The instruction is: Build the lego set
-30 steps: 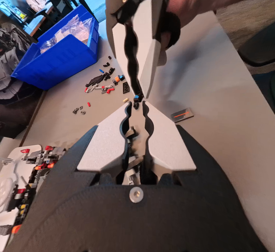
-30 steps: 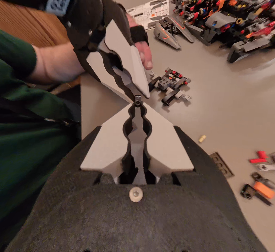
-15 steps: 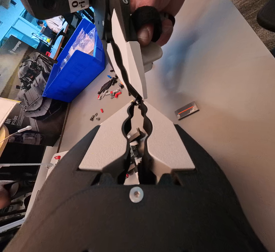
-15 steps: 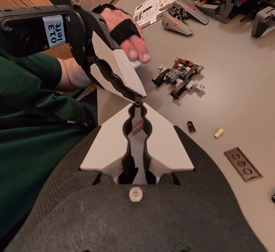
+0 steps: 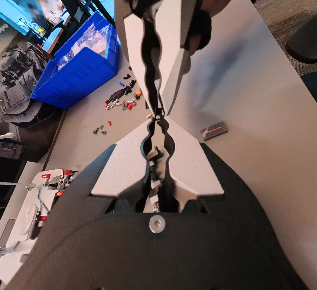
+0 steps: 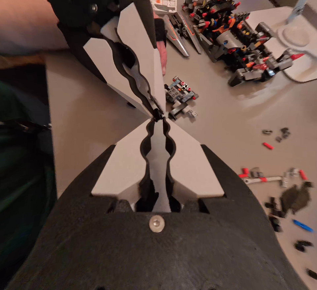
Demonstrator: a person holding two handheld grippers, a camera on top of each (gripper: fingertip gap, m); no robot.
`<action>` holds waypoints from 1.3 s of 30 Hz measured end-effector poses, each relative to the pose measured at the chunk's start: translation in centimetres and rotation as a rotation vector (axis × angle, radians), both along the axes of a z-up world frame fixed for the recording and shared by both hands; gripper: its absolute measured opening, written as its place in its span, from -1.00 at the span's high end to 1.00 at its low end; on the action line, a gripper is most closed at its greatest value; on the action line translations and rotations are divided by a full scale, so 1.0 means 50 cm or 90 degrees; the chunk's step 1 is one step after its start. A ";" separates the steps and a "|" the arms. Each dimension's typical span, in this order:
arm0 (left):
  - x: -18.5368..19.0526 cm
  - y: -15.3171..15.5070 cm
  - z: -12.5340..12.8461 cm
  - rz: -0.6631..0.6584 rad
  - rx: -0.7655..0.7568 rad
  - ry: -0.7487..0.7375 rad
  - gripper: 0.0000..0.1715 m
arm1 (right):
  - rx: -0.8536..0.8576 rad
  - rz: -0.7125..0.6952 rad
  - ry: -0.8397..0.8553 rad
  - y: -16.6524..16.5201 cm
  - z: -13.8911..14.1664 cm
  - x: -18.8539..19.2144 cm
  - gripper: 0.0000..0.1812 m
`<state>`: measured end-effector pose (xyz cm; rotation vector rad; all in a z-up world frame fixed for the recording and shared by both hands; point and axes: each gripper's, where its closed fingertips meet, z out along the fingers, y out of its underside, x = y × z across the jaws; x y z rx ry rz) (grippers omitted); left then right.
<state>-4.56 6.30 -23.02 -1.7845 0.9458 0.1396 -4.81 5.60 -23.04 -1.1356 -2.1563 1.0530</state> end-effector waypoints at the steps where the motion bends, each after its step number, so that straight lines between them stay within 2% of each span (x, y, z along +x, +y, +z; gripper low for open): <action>1: -0.001 0.000 -0.003 0.000 -0.008 -0.004 0.94 | 0.039 -0.001 0.010 0.001 -0.002 -0.001 0.92; 4: 0.000 -0.001 -0.011 -0.003 -0.022 -0.005 0.94 | 0.129 0.001 0.028 0.003 -0.010 -0.001 0.91; 9: 0.003 -0.003 -0.012 -0.009 -0.035 -0.023 0.94 | 0.210 0.009 0.066 0.004 -0.007 0.000 0.91; 17: 0.007 -0.009 -0.037 -0.018 -0.084 -0.018 0.94 | 0.314 0.043 0.057 -0.003 -0.031 0.004 0.94; 29: 0.014 -0.010 -0.048 -0.023 -0.102 -0.023 0.95 | 0.178 0.039 0.014 -0.004 -0.042 0.015 0.92; 31: 0.006 -0.009 -0.059 -0.011 -0.117 -0.006 0.95 | 0.158 0.028 0.005 0.006 -0.041 0.016 0.85; 39: 0.011 -0.024 -0.115 -0.015 -0.209 0.040 0.94 | 0.116 0.029 -0.034 0.021 -0.052 0.032 0.92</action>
